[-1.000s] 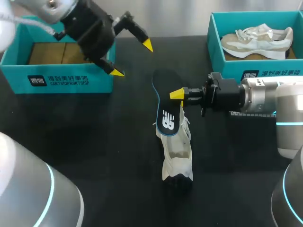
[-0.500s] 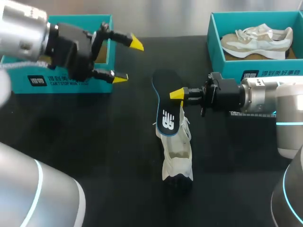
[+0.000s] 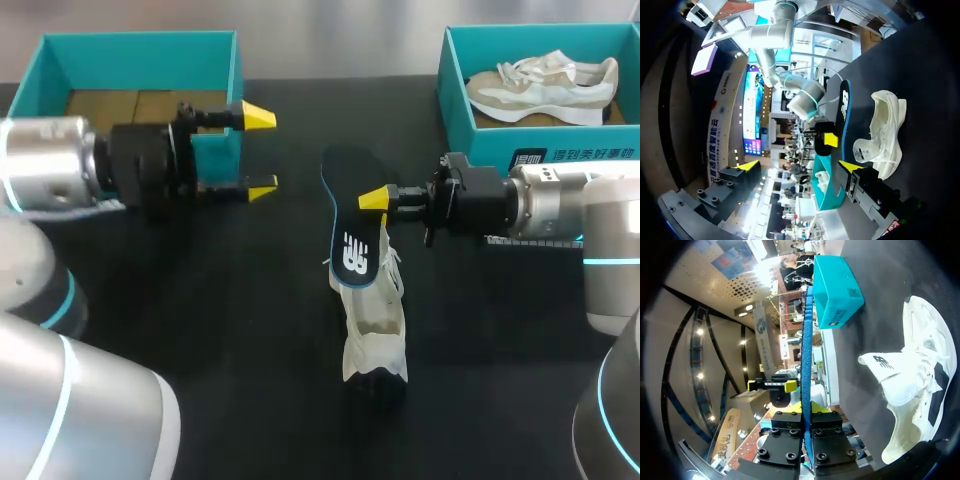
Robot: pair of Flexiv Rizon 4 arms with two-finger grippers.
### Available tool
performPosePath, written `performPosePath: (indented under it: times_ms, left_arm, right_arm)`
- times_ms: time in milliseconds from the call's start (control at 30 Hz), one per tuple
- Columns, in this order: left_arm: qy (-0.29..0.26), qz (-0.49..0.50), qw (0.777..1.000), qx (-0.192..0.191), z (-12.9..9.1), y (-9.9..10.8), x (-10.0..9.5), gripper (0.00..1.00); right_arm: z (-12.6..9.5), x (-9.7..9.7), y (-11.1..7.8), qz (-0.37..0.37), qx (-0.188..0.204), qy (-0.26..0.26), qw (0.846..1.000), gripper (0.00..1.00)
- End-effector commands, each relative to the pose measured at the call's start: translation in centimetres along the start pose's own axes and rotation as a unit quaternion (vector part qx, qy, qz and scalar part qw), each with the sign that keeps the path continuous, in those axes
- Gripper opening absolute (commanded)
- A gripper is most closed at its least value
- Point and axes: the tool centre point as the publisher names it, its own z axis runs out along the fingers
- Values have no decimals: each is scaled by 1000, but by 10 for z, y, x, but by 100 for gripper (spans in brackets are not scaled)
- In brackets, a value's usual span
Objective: Take the shoe out of the shoebox, open the shoe tongue, remove and reinsert the insole, then place the shoe into the shoebox
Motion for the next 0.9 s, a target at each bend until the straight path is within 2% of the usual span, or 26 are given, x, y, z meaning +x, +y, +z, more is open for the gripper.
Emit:
performPosePath:
  times_ms: [33,300,367,533,700,900]
  left_arm:
    - [-179,9,984,14,4,6,14,100]
    - [-179,9,984,14,4,6,14,100]
    - [-150,8,989,10,10,8,15,100]
    - [-67,26,997,-28,13,14,17,100]
    - [-30,12,999,-29,18,19,22,100]
    - [28,-39,998,-27,22,23,39,100]
  right_arm:
    - [1,0,0,0,0,-1,1000,0]
    - [1,0,0,0,0,-1,1000,0]
    - [1,0,0,0,0,-1,1000,0]
    - [1,0,0,0,0,-1,1000,0]
    - [1,0,0,0,0,-1,1000,0]
    - [1,0,0,0,0,-1,1000,0]
